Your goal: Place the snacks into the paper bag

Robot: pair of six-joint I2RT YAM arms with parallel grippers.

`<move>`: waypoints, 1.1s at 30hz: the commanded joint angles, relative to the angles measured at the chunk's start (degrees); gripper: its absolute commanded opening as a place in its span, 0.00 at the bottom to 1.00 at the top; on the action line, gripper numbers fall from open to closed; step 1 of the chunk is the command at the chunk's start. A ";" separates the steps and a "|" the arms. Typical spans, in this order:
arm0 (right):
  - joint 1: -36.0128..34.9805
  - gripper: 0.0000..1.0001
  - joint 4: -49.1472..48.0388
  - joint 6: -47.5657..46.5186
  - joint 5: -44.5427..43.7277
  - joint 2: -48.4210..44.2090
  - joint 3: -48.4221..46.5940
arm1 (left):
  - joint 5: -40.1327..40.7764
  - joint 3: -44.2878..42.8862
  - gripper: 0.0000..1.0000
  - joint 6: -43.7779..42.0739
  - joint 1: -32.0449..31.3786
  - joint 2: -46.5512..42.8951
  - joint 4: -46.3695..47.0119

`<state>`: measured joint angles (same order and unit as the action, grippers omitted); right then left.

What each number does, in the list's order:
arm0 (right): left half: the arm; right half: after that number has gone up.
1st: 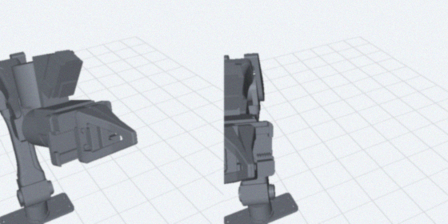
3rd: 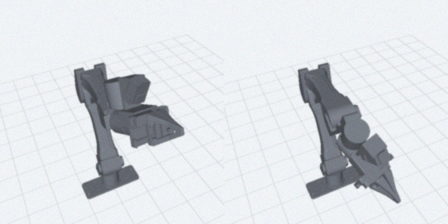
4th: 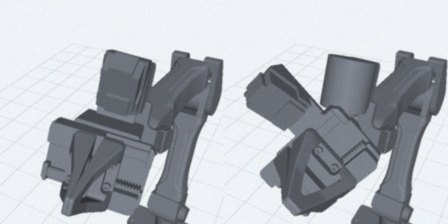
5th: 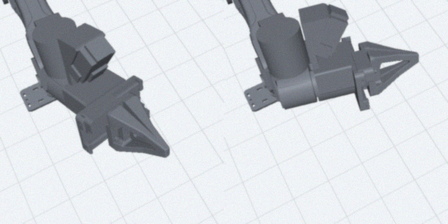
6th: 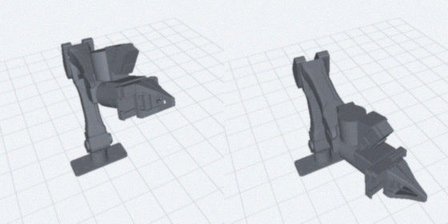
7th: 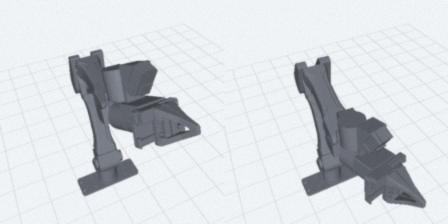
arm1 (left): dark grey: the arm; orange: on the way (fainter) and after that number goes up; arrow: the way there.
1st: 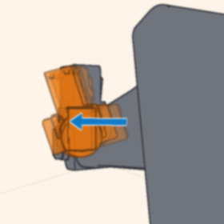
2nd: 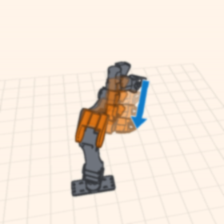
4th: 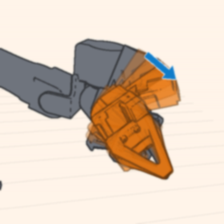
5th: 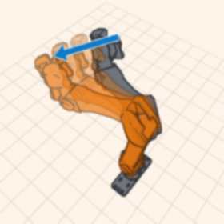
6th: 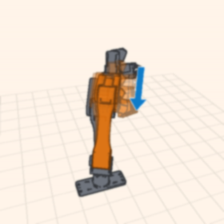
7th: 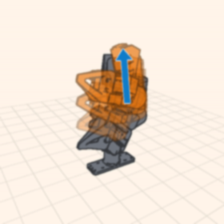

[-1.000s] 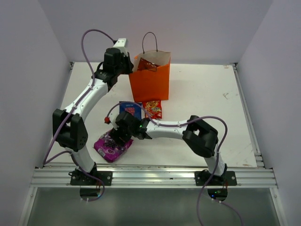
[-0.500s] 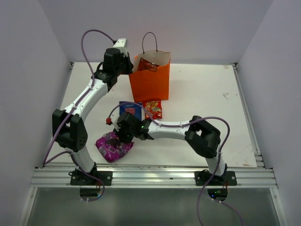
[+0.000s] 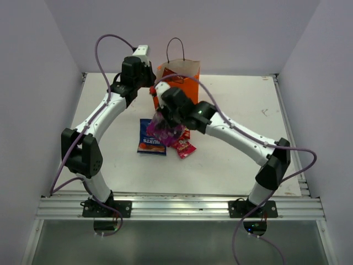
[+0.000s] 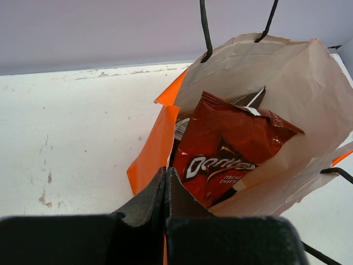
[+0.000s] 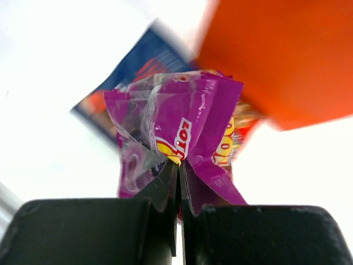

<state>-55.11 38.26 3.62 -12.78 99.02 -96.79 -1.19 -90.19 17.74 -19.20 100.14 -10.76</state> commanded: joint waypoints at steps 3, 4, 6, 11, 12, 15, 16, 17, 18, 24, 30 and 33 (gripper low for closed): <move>5.09 0.00 3.49 -5.27 -13.58 -5.43 -17.44 | 0.93 -0.95 0.00 -1.57 -0.05 -3.11 1.18; 5.97 0.00 3.14 -6.59 -14.72 -4.81 -19.55 | 0.93 -1.12 0.00 -1.48 -0.05 -3.02 1.18; 9.30 0.00 1.30 -7.92 -16.57 -2.45 -25.36 | 0.84 -1.30 0.00 -1.22 -0.05 -2.58 1.10; 14.24 0.00 -3.89 -11.35 -17.81 6.43 -43.52 | 0.84 -2.00 0.00 -1.21 -0.05 -2.14 1.01; 15.37 0.00 -5.03 -11.79 -18.07 7.92 -45.66 | 0.75 -2.00 0.00 -1.30 -0.05 -2.05 0.83; 18.27 0.00 -10.47 -12.32 -16.67 11.89 -50.24 | 0.75 -2.00 0.00 -1.21 -0.05 -1.88 0.75; 18.98 0.00 -11.97 -11.54 -14.93 13.90 -51.12 | 0.58 -2.00 0.00 -1.21 -0.05 -1.79 0.75; 20.29 0.00 -12.76 -11.27 -14.39 14.61 -52.08 | 0.58 -2.09 0.00 -1.13 -0.05 -1.79 0.66; 20.83 0.00 -13.47 -10.92 -13.69 15.23 -52.18 | 0.49 -2.01 0.00 -1.13 -0.05 -1.79 0.66; 23.29 0.00 -16.64 -8.90 -9.73 19.54 -50.43 | 0.31 -2.09 0.00 -1.21 -0.05 -1.35 0.31; 23.56 0.00 -18.13 -8.36 -6.04 20.68 -43.84 | 0.05 -2.79 0.00 -1.04 -0.05 -0.47 0.31; 23.56 0.00 -17.52 -7.66 -5.33 19.99 -41.29 | 0.22 -3.15 0.00 -1.12 -0.05 -0.29 0.30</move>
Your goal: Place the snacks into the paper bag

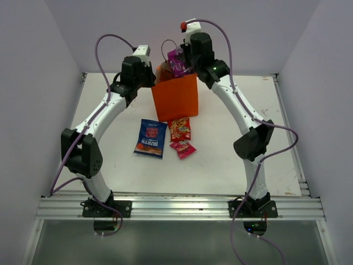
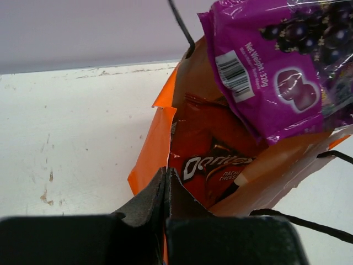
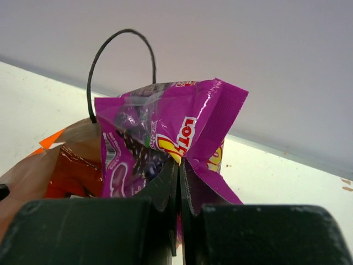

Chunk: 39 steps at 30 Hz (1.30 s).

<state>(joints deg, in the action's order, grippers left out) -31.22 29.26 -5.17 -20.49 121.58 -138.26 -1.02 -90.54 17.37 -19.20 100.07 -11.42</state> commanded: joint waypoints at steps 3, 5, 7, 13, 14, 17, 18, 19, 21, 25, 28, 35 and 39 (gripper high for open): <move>-0.33 0.00 -8.08 0.95 3.26 -5.29 4.30 | 0.05 -3.32 0.00 -0.75 -0.05 0.21 0.96; -0.33 0.00 -7.99 0.60 4.32 -7.93 8.16 | 0.05 -3.59 0.00 -0.32 -0.05 0.47 1.05; -0.33 0.00 -7.90 0.51 5.10 -10.73 11.06 | -0.21 -3.94 0.00 -0.05 -0.05 0.74 1.31; -0.51 0.00 -8.34 -1.16 4.85 -17.25 21.53 | -0.65 -4.82 0.00 0.48 -0.05 1.62 1.75; -0.51 0.00 -8.34 -1.33 4.59 -18.73 23.02 | -0.74 -4.91 0.00 0.65 -0.05 1.79 1.84; -0.51 0.00 -8.60 -1.51 4.84 -19.62 24.52 | -0.83 -5.17 0.00 0.74 -0.05 1.88 2.02; -0.51 0.00 -8.51 -1.34 5.46 -19.02 24.53 | -0.83 -5.17 0.00 0.83 -0.05 1.97 2.10; -0.51 0.00 -8.43 -1.07 5.98 -18.58 24.00 | -0.92 -5.34 0.00 0.83 -0.05 2.06 2.10; -0.51 0.00 -7.38 0.32 7.91 -15.94 22.69 | -0.92 -5.26 0.00 1.09 -0.05 1.97 2.10; -1.38 0.12 -5.97 1.56 8.80 -12.60 18.21 | -0.65 -4.29 0.00 0.92 -0.05 1.44 2.10; -2.00 0.44 -5.88 1.57 8.80 -12.59 17.23 | -0.30 -2.80 0.00 0.74 -0.05 0.74 2.45; -3.58 0.70 -5.09 -1.15 6.08 -18.21 15.47 | -0.57 -1.04 0.00 1.09 -0.05 0.47 3.33; -8.58 0.71 -3.33 -6.69 4.06 -24.53 18.62 | -0.57 -0.34 0.00 1.35 -0.05 0.39 3.77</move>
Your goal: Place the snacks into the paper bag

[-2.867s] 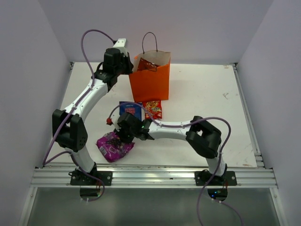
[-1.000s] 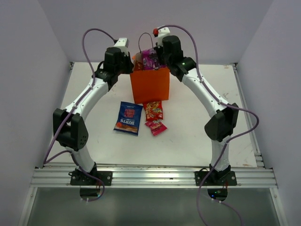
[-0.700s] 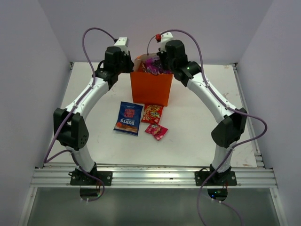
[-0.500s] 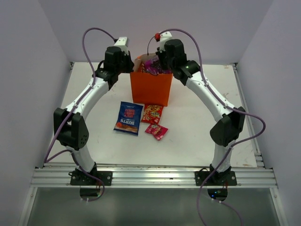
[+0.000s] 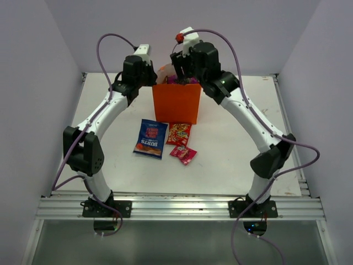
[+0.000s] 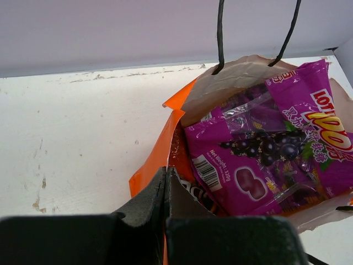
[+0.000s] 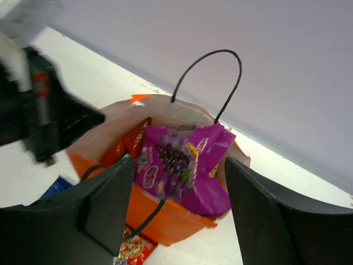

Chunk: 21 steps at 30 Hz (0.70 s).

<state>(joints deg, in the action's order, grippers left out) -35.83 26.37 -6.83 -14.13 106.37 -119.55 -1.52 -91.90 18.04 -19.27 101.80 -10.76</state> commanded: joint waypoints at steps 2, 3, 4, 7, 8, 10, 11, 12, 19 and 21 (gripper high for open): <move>-8.88 0.71 -0.09 -6.09 -2.48 -13.61 6.49 | 0.20 1.37 0.00 1.03 0.02 -1.34 3.47; -10.29 0.71 0.26 -5.05 -1.09 -14.60 9.13 | 0.20 1.37 0.00 1.03 0.02 -1.34 3.56; -12.05 0.71 0.26 -3.56 0.58 -15.48 14.64 | 0.29 1.28 0.00 1.20 0.02 -1.25 3.73; -15.21 0.68 -0.09 2.51 6.04 -16.63 23.36 | 0.81 1.11 0.00 1.21 -0.07 -1.60 3.73; -16.36 0.66 -1.57 3.13 6.39 -16.54 25.22 | 0.99 1.02 0.00 1.21 0.02 -1.69 3.47; -19.95 0.66 -3.51 3.23 7.27 -16.11 29.35 | 1.08 1.28 0.00 1.12 0.02 -2.13 3.38; -21.02 0.66 -4.65 3.23 7.88 -15.58 30.07 | 1.08 1.37 0.00 1.12 0.02 -2.22 3.29; -21.81 0.66 -5.01 3.23 8.59 -14.01 30.77 | 0.99 1.46 0.00 1.12 -0.07 -2.31 3.38; -24.46 0.64 -11.77 2.52 11.23 -2.95 33.76 | 0.38 2.07 0.00 0.94 -0.07 -3.10 3.12; -24.46 0.64 -13.88 2.26 11.67 -0.30 33.24 | 0.20 1.99 0.00 0.68 -0.07 -3.19 2.86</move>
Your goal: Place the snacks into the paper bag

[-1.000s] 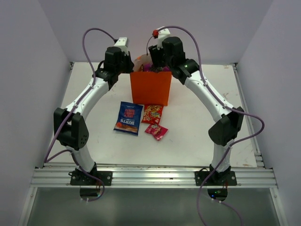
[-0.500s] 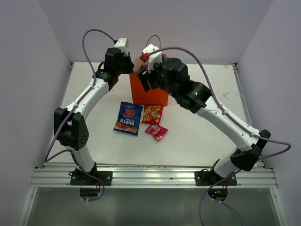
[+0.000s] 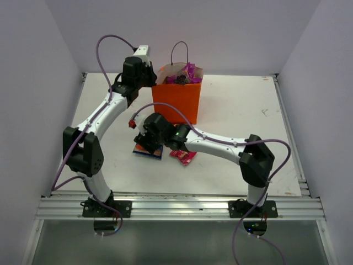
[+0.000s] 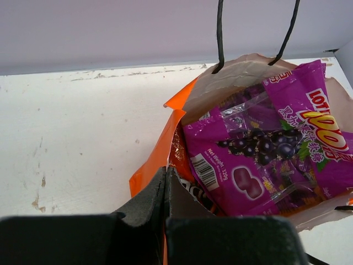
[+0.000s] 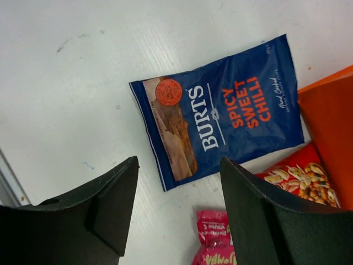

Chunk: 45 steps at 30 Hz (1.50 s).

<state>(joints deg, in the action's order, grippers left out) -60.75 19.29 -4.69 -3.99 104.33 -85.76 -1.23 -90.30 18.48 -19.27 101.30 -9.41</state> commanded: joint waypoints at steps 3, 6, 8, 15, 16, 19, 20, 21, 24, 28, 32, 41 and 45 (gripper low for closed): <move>0.46 0.64 -10.22 0.29 0.74 7.27 -1.78 | -0.35 0.48 0.00 0.15 -0.07 -2.86 1.41; 0.46 0.66 -10.94 0.03 -0.66 14.39 -6.34 | -0.79 1.00 0.00 0.50 -0.07 -2.86 1.32; 0.46 0.67 -10.94 0.21 -0.93 17.82 -10.38 | -0.96 1.53 0.00 0.42 -0.07 -3.12 1.32; 0.46 0.71 -12.17 2.05 -1.98 23.54 -12.68 | 0.00 3.90 0.00 -1.17 0.02 -5.32 1.06; 0.46 0.73 -12.08 1.96 -2.16 24.07 -12.68 | 0.00 4.17 0.00 -1.25 0.02 -5.41 1.23; 0.46 0.73 -10.51 2.22 -1.99 26.61 -13.47 | -0.70 4.26 0.00 -1.08 0.02 -5.06 1.58; 0.46 0.75 -9.98 2.66 -1.20 27.06 -13.47 | -0.87 4.17 0.00 -0.99 0.02 -5.06 1.67; 0.46 0.77 -9.71 3.01 -0.85 27.67 -13.47 | -0.96 4.17 0.00 -0.99 0.02 -4.97 1.68; 0.63 0.88 -6.38 4.25 1.69 29.69 -14.61 | -1.14 3.99 0.00 -0.99 0.02 -5.05 1.85; 0.98 0.87 -5.05 8.63 7.32 31.10 -13.04 | -1.05 3.82 0.00 -0.81 0.02 -5.14 2.03; 1.69 0.82 -2.51 11.27 13.64 32.68 -12.07 | -0.52 3.82 0.00 -1.08 0.02 -5.76 1.85; 1.95 0.73 2.76 12.34 15.34 34.53 -9.25 | 0.09 3.91 0.00 -1.34 0.02 -6.64 1.85; 1.60 0.55 7.86 11.72 7.43 37.24 -10.74 | 0.09 3.91 0.00 -1.16 0.02 -6.73 2.20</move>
<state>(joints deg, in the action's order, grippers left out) -57.52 9.04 4.21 5.10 132.88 -99.50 -1.63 -86.35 18.31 -19.27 97.71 -9.15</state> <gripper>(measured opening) 0.603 0.007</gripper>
